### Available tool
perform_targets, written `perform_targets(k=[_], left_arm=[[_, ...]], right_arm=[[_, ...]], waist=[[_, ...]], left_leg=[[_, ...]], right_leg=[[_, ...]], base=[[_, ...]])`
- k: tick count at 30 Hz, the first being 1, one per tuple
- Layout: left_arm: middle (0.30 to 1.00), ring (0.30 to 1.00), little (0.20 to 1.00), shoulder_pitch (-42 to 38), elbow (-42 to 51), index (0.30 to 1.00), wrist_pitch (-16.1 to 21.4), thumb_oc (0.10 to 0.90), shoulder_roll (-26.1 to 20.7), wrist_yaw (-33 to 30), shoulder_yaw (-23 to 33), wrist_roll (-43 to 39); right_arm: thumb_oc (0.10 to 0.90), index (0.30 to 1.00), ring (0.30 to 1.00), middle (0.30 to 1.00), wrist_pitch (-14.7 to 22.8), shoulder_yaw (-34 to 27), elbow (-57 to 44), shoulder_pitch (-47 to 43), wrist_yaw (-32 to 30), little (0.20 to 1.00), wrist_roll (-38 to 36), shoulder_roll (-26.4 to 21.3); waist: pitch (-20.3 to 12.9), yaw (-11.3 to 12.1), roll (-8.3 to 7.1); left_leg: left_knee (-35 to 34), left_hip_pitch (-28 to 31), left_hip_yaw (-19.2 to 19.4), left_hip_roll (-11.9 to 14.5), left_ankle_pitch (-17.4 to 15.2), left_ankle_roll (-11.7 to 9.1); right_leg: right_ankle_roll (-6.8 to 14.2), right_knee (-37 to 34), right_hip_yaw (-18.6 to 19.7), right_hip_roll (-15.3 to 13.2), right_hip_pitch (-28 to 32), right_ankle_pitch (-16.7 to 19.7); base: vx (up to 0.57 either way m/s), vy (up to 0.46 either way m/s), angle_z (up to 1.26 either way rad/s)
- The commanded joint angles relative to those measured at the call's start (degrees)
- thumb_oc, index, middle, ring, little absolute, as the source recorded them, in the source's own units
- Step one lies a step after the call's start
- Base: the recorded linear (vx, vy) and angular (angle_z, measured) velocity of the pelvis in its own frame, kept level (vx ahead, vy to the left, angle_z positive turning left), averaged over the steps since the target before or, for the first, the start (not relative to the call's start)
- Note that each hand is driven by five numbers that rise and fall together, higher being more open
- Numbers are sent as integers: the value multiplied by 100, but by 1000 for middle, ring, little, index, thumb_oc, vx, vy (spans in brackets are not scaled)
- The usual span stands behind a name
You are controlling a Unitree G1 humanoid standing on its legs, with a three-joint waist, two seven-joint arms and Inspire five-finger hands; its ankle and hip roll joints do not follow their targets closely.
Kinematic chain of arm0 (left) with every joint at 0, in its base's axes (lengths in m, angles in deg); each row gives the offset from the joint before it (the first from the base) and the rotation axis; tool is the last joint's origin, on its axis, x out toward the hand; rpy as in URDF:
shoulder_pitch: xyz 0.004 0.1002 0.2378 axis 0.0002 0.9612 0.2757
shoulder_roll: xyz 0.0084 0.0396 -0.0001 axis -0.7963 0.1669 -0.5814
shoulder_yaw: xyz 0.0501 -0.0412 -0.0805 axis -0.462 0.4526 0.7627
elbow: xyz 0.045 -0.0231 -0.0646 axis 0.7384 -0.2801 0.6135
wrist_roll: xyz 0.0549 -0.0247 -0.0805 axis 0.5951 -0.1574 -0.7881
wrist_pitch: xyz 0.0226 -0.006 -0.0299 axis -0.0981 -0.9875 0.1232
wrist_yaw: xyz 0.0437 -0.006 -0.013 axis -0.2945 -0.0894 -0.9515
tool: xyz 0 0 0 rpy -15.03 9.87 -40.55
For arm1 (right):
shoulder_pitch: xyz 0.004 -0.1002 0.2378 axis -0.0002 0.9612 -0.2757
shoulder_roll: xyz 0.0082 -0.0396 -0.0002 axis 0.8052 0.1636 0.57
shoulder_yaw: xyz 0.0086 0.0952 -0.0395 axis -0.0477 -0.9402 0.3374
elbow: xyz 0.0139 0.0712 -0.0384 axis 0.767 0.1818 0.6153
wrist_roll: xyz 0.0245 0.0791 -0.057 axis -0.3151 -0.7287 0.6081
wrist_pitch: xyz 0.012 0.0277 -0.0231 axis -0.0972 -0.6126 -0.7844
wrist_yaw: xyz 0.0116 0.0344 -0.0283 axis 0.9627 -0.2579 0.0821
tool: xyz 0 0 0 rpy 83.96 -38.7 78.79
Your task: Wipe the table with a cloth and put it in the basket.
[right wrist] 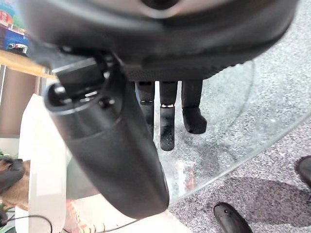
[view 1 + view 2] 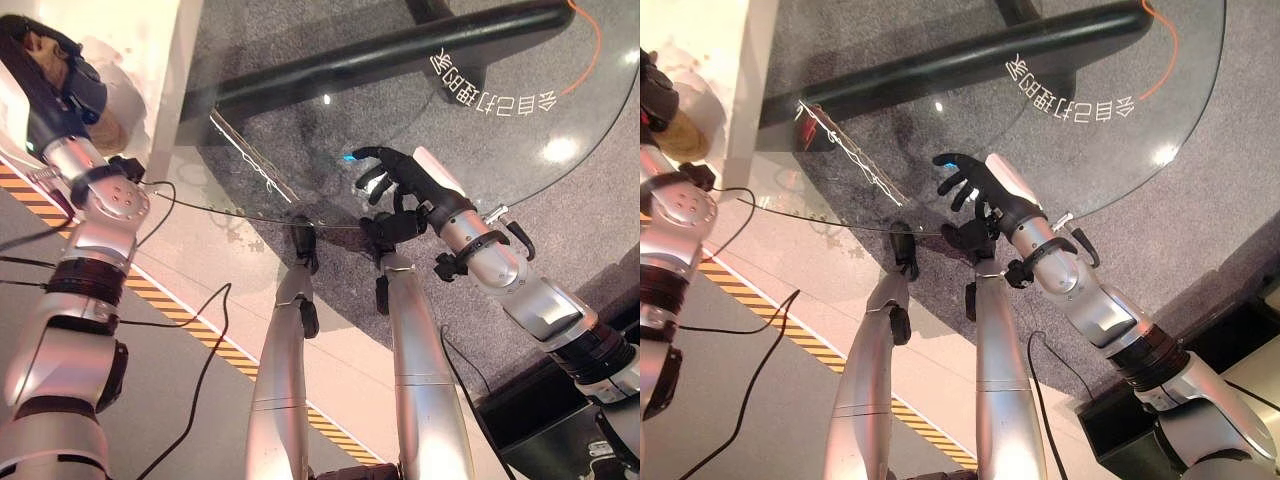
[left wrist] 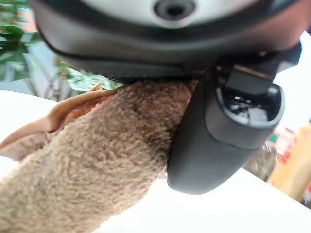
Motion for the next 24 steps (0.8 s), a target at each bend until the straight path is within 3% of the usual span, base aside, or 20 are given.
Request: perform_targets(k=[1,3,4,5,6,7,17,24], left_arm=[[300,300,200,-163,-154,300,-45,100,-652,-103,142,275],[300,300,200,-226,-126,300,-131,100,-620,-95,62,276],[385,385,299,-252,-121,385,-165,199,-605,-95,27,187],[556,556,499,-295,-131,556,-132,399,-594,-81,0,58],[596,596,546,-320,-139,596,-100,446,-556,-61,11,16],[900,900,900,-325,-140,900,-98,800,-541,-36,18,19],[900,900,900,-182,246,900,-157,800,-232,-169,124,58],[900,900,900,79,593,900,55,800,-91,-320,438,38]], right_arm=[[800,900,900,900,-213,206,558,211,26,900,-237,-175],[800,900,900,900,-250,239,585,152,-6,900,-238,-145],[800,900,900,900,-244,262,620,130,-31,900,-247,-130],[800,900,900,900,-234,292,670,92,-53,900,-255,-114],[800,900,900,900,-236,300,708,68,-62,900,-249,-92],[800,900,900,900,-237,302,719,61,-67,900,-250,-84],[800,900,900,900,-307,195,798,94,-42,900,-37,69],[800,900,900,900,-391,108,725,226,-58,900,136,119]], waist=[[-107,122,-95],[-107,120,-93],[-107,121,-86],[-107,121,-81],[-107,118,-81],[-107,117,-81],[-107,88,8],[-107,92,60]], left_leg=[[879,-211,152,-20,-832,-107],[868,-213,147,-31,-833,-116],[863,-209,147,-39,-833,-114],[850,-198,146,-43,-830,-113],[826,-176,144,-45,-823,-112],[816,-166,142,-45,-820,-111],[676,25,166,-82,-760,-150],[629,159,202,-79,-739,-150]], right_leg=[[557,-1082,987,315,-216,903],[560,-1108,988,318,-221,910],[557,-1113,983,322,-221,910],[557,-1124,982,322,-216,911],[553,-1144,980,320,-199,911],[552,-1152,979,319,-191,911],[509,-1299,970,317,-6,901],[464,-1301,964,319,104,867]], base=[[0,0,0],[0,0,0],[0,0,0],[0,0,0],[0,0,0],[0,0,0],[0,0,0],[0,0,0]])
